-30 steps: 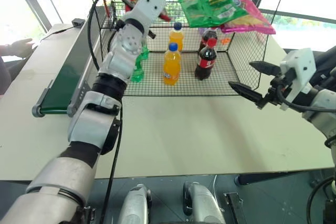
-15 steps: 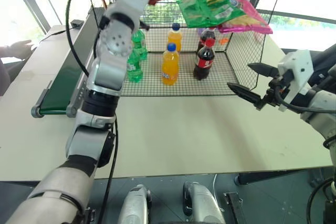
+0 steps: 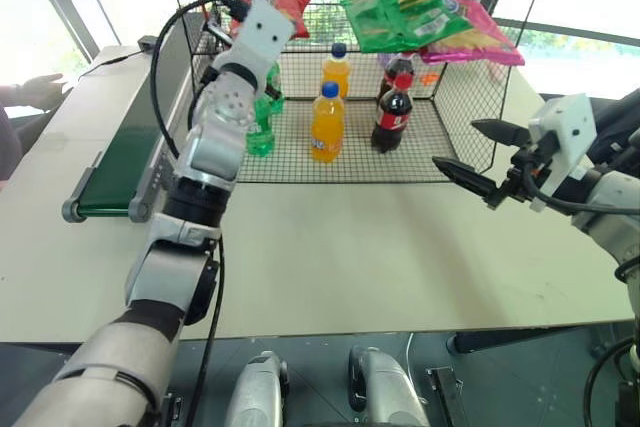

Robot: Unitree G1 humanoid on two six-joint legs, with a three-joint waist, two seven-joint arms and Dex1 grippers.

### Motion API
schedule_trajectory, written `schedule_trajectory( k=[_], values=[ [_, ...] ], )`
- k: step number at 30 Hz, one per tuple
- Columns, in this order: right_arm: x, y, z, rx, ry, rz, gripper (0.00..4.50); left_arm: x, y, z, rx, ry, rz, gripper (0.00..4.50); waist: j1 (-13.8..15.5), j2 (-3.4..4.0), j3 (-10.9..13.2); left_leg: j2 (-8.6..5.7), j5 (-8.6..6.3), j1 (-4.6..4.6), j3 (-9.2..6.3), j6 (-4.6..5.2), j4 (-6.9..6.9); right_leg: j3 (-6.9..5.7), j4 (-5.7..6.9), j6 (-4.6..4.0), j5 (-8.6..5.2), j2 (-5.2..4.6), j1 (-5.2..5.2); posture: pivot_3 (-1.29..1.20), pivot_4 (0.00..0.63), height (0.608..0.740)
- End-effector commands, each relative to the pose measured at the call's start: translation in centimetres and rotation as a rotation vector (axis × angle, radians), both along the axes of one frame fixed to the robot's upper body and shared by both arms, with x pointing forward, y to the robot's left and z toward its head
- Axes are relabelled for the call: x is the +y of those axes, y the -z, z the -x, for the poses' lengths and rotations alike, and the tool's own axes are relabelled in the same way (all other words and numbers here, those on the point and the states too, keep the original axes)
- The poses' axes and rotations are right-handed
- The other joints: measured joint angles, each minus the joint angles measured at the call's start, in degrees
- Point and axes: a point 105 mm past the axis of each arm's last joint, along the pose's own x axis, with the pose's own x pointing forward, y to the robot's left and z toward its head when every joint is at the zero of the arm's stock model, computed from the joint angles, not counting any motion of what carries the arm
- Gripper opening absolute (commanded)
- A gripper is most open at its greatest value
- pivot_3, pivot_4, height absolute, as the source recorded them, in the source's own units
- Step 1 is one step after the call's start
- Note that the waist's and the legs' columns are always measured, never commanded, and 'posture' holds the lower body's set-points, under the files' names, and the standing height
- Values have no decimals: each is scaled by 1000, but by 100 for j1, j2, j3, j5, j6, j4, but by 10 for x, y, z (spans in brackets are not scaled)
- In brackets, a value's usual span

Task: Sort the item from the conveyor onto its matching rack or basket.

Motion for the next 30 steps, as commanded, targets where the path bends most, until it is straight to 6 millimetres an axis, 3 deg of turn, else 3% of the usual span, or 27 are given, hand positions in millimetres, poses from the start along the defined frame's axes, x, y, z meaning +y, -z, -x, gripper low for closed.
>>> schedule_trajectory(
  k=[1, 6, 7, 9, 14, 22, 30],
  values=[
    [2, -12, 3, -61, -1, 1, 4500, -10, -32, -3, -109, 21, 12, 68, 1, 0, 0, 0, 0, 0, 0, 0, 0, 0, -1, 0, 0, 0, 0, 0, 150, 740],
    [0, -13, 4, -65, 13, -1, 4500, -18, -49, -4, -177, 42, 0, 68, -5, -1, 0, 0, -2, -3, 2, 2, -2, 0, -9, 2, 0, -1, -1, 0, 150, 740],
    [0, -13, 4, -65, 14, -2, 4500, -19, -49, -3, -181, 49, -2, 295, -6, -1, 0, 0, -2, -4, 3, 2, -3, 0, -9, 2, 0, 0, -2, 0, 150, 740],
    [0, -13, 4, -67, 15, -3, 4500, -22, -48, -4, -177, 63, -10, 941, -2, -1, 0, 0, -2, -4, 3, 2, -3, 0, -8, 2, 0, 0, -3, 0, 150, 740],
    [0, -14, 4, -74, 16, -10, 4500, -23, -45, 0, -177, 81, -51, 3214, -3, -1, 0, 0, -2, -3, 3, 2, -2, 0, -7, 1, 0, -1, -2, 0, 150, 740],
    [3, -13, 3, -66, 5, -12, 4500, -22, -50, 28, -162, 187, -63, 3214, -7, 0, 0, 0, -2, -4, 3, 2, -3, 1, -4, 1, 0, 0, -4, 0, 150, 740],
    [4, -11, 1, -58, -1, -10, 4500, -2, -46, 49, -146, 235, -110, 3214, -8, 1, -1, 1, -1, 0, 3, 2, -2, 2, 1, 0, -1, 0, -3, 0, 150, 740]
  ],
)
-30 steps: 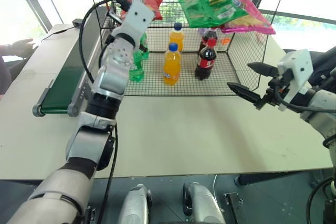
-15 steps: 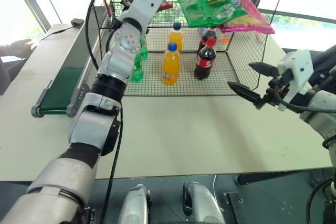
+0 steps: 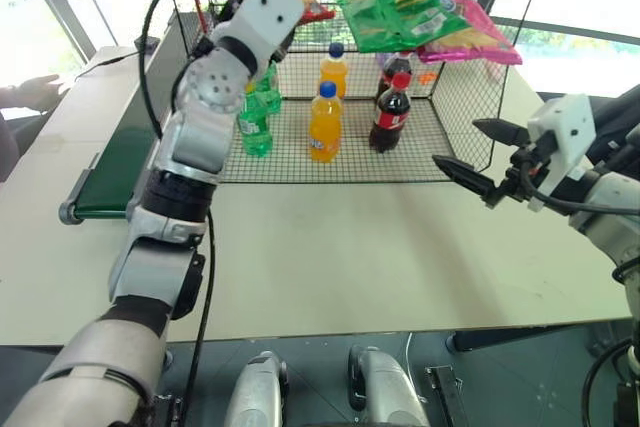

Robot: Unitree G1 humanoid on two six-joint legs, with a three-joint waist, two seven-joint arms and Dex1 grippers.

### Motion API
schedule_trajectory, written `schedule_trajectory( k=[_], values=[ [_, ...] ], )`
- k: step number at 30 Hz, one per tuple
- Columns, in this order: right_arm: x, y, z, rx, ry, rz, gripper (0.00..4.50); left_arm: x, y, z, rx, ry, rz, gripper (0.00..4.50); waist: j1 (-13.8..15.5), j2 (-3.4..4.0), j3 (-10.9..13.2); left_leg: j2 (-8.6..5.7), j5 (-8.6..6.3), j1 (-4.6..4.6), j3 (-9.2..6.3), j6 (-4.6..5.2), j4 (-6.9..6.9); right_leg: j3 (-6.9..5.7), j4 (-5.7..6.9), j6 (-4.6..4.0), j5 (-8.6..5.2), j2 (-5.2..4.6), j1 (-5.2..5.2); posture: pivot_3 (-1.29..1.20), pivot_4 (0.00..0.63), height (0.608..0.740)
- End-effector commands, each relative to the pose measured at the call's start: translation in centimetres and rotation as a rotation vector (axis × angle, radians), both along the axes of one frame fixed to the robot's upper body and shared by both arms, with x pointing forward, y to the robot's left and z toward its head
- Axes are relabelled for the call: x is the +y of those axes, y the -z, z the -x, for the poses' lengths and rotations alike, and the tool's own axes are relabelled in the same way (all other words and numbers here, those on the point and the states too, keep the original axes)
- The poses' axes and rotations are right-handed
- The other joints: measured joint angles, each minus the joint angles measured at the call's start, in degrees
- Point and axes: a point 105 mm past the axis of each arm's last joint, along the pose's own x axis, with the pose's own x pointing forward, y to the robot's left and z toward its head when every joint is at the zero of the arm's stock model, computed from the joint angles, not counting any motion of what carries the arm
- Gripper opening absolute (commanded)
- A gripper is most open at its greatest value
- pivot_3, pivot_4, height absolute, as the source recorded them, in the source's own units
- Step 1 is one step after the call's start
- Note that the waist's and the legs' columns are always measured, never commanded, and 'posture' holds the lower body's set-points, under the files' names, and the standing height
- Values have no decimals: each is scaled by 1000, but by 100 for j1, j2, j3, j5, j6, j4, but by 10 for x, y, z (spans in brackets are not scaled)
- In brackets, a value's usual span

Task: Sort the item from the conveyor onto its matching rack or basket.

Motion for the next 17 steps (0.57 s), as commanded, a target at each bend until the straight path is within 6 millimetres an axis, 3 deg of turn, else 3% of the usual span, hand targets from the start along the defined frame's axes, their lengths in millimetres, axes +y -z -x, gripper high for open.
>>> schedule_trajectory(
  k=[1, 6, 11, 17],
  values=[
    [3, -12, 2, -56, -19, -1, 4500, 3, -19, 19, -58, 71, 24, 3214, 0, 0, 0, 0, 0, 0, 0, 0, 0, 0, 0, 0, 0, 0, 0, 0, 150, 740],
    [0, -14, 2, -56, -16, -1, 4500, 1, -24, 45, -56, 230, 82, 3214, 8, 0, 0, 0, 0, -3, 0, 0, 2, 1, 0, 1, 0, -1, 1, 0, 150, 740],
    [2, -12, -1, -55, -25, -2, 4500, 15, -17, 47, 2, 268, 163, 3214, 1, 0, 0, 0, 1, 5, 0, 0, 2, 2, 5, 0, 0, 0, 5, 0, 150, 740],
    [-1, -10, 0, -47, -27, -3, 4500, 32, 7, 68, 160, 359, 227, 3214, -21, 1, 0, 0, 1, 6, 0, -1, 2, 4, 6, 0, 0, 1, 3, 0, 150, 740]
  ],
)
